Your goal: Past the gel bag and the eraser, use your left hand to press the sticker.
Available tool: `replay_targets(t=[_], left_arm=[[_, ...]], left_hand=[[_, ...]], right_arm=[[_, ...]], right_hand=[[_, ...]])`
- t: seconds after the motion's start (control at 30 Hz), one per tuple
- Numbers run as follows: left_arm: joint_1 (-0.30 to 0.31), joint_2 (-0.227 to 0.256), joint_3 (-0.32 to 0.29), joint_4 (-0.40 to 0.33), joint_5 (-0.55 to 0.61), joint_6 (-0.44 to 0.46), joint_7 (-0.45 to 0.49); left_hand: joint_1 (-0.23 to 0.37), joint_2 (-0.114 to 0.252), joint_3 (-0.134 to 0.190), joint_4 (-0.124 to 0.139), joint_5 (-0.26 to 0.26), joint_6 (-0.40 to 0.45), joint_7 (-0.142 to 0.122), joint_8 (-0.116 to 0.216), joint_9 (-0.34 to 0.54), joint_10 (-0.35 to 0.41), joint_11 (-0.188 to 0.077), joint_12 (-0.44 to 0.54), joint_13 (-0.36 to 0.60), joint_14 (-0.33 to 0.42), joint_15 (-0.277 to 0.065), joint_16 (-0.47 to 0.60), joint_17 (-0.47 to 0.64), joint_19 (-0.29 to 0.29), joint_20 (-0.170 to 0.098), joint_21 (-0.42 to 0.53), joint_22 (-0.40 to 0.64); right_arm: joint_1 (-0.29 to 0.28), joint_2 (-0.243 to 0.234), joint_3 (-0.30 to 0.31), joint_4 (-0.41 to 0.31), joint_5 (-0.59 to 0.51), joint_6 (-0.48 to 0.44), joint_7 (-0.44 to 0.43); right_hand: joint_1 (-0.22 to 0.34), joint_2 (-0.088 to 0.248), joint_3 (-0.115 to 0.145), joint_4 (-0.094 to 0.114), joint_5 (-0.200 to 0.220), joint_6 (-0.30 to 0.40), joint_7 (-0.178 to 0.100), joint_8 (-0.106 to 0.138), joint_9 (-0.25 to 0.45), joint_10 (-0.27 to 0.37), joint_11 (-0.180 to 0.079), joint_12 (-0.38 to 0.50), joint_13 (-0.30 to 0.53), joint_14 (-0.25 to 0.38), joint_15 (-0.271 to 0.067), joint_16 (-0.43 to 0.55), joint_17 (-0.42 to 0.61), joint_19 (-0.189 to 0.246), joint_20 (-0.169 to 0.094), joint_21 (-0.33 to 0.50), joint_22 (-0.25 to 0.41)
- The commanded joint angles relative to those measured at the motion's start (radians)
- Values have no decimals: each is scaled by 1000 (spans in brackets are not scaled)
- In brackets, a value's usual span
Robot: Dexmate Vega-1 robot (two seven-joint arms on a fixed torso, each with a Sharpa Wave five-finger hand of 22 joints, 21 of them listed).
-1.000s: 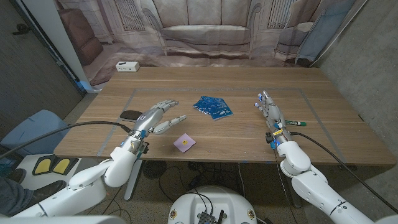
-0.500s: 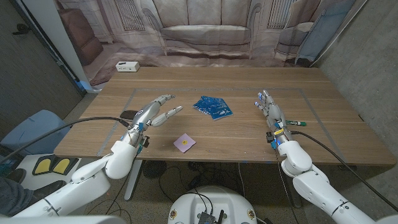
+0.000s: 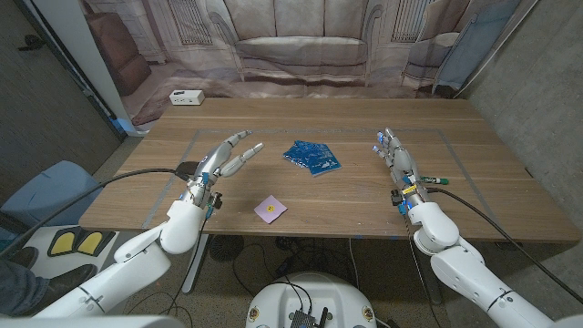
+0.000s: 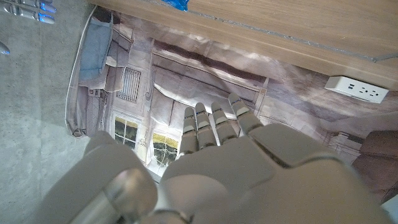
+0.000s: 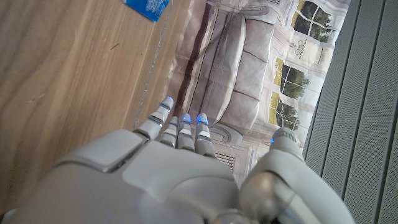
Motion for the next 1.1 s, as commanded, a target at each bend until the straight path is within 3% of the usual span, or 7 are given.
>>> replay_targets(t=[0.03, 0.37, 0.57, 0.87, 1.1], left_arm=[[-59, -59, 9, 50, -121, -29, -36], [-101, -77, 22, 78, -213, -20, -91], [-136, -92, 33, 132, -309, -64, -149], [-190, -128, 52, 235, -499, -143, -268], [-208, -150, 54, 301, -577, -226, -311]], left_hand=[[15, 2, 6, -6, 0, 3, 3, 7, 0, 5, -1, -1, 1, 10, -2, 5, 3, 6, -8, -2, -1], [17, 4, 6, -7, -2, 1, 5, 8, 0, 15, 5, 2, 1, 19, 0, 7, 4, 8, -12, -2, -1], [16, 4, 6, -7, -2, 0, 9, 8, 0, 16, 4, 2, 0, 20, 2, 6, 4, 6, -16, -3, -1], [10, 4, 2, -5, -4, 4, 17, 11, -1, 23, 24, 3, 0, 32, 14, 9, 4, 11, -13, -2, 0], [5, 3, -1, -2, -4, 7, 26, 12, -1, 23, 33, 2, 0, 33, 23, 8, 5, 20, -15, 1, 0]], right_arm=[[15, -15, 17, 13, 28, -8, 20], [37, -16, 19, 34, 54, -19, 40], [51, -16, 18, 53, 64, -21, 53], [84, -28, 16, 68, 65, -36, 70], [96, -18, 10, 79, 70, -40, 68]], right_hand=[[-4, 6, -3, 1, -3, 8, 1, -2, 2, 10, -1, 5, 3, 4, 4, 2, 1, 9, 3, -3, 3], [-5, 5, -4, 1, -3, 7, 0, -2, 2, 11, -2, 5, 3, 4, 4, 2, 1, 9, 3, -3, 3], [-5, 6, -4, 1, -3, 7, 1, -3, 2, 12, -1, 5, 3, 4, 4, 2, 1, 9, 2, -3, 3], [-6, 6, -5, 1, -3, 7, 1, -3, 2, 12, -2, 4, 3, 4, 5, 1, 1, 10, 2, -3, 3], [-6, 6, -6, 1, -3, 6, 2, -3, 2, 13, -2, 5, 3, 4, 4, 1, 1, 10, 2, -3, 3]])
